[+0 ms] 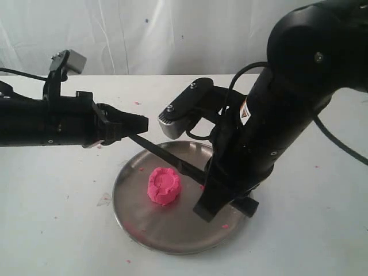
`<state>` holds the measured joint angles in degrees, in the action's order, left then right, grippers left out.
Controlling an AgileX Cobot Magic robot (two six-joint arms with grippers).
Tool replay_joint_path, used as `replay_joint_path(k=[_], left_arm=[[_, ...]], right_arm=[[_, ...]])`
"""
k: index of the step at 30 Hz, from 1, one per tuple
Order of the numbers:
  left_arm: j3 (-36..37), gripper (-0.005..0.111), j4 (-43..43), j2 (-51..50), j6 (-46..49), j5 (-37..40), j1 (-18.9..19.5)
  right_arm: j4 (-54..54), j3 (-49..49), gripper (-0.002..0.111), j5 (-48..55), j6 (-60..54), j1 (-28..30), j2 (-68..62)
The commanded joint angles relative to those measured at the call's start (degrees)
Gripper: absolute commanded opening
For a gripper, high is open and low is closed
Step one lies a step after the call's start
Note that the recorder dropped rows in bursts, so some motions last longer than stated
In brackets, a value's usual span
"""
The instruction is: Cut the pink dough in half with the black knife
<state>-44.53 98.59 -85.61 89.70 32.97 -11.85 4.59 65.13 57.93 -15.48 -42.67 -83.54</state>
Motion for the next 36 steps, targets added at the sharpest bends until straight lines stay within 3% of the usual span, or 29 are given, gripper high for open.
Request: replay_joint_path(k=[1, 18, 26, 36], left_arm=[[-0.3, 0.000, 1.4, -1.7, 0.7, 0.5, -0.3], [-3.3, 0.000, 1.4, 2.0, 1.6, 4.4, -0.3], [-4.2, 0.000, -0.2, 4.5, 1.9, -2.4, -0.3], [-4.2, 0.000, -2.6, 0.4, 1.5, -2.7, -0.3]], right_arm=[[0.6, 0.5, 0.000, 0.0, 0.3, -0.1, 0.1], [-3.6, 0.5, 0.000, -1.5, 2.7, -0.1, 0.8], [-3.9, -2.0, 0.000, -4.3, 2.7, -0.1, -1.1], [-4.6, -2.7, 0.000, -9.8, 2.8, -0.1, -5.6]])
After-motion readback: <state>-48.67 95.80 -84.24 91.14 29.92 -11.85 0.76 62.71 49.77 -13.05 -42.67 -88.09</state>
